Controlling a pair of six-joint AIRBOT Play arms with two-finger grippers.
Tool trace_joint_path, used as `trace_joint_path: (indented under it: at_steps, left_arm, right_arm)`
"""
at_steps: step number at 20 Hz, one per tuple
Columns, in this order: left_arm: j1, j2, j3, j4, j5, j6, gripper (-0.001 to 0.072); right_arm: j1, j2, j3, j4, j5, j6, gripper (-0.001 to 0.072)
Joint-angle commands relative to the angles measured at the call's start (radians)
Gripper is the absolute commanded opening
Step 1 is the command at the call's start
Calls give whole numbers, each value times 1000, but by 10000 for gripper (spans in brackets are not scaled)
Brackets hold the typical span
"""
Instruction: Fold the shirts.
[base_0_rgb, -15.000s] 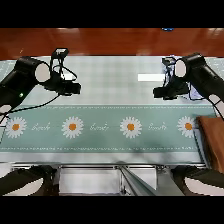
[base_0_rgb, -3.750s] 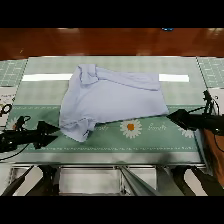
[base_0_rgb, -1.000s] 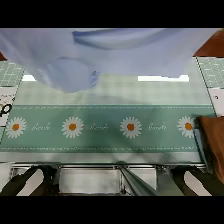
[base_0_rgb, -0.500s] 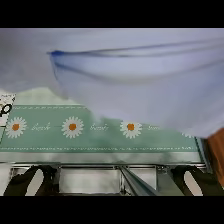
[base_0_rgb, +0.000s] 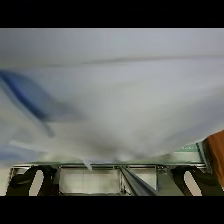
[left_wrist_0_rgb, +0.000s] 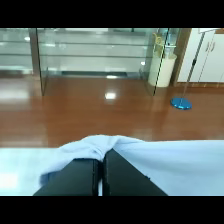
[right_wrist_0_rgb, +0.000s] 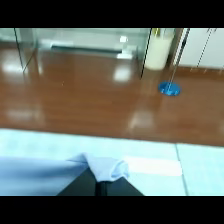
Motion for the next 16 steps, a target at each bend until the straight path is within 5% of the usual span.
trace_joint_path:
  at_steps: [1,4,9,12,16]
  left_arm:
    - [0,-23,-102,32,-13,-37,19]
    - [0,-100,-285,-27,51,-37,19]
    - [-13,-381,-568,-211,334,62,19]
    - [-54,-676,-560,-216,486,83,20]
    - [-92,-1069,-349,-216,526,82,20]
  right_arm:
    - [0,-13,-126,61,31,5,26]
    - [0,-84,-277,158,-10,-35,26]
    - [0,-415,-432,257,-238,-132,26]
    - [0,-694,-397,322,-408,-154,26]
    - [6,-1052,-159,397,-440,-154,26]
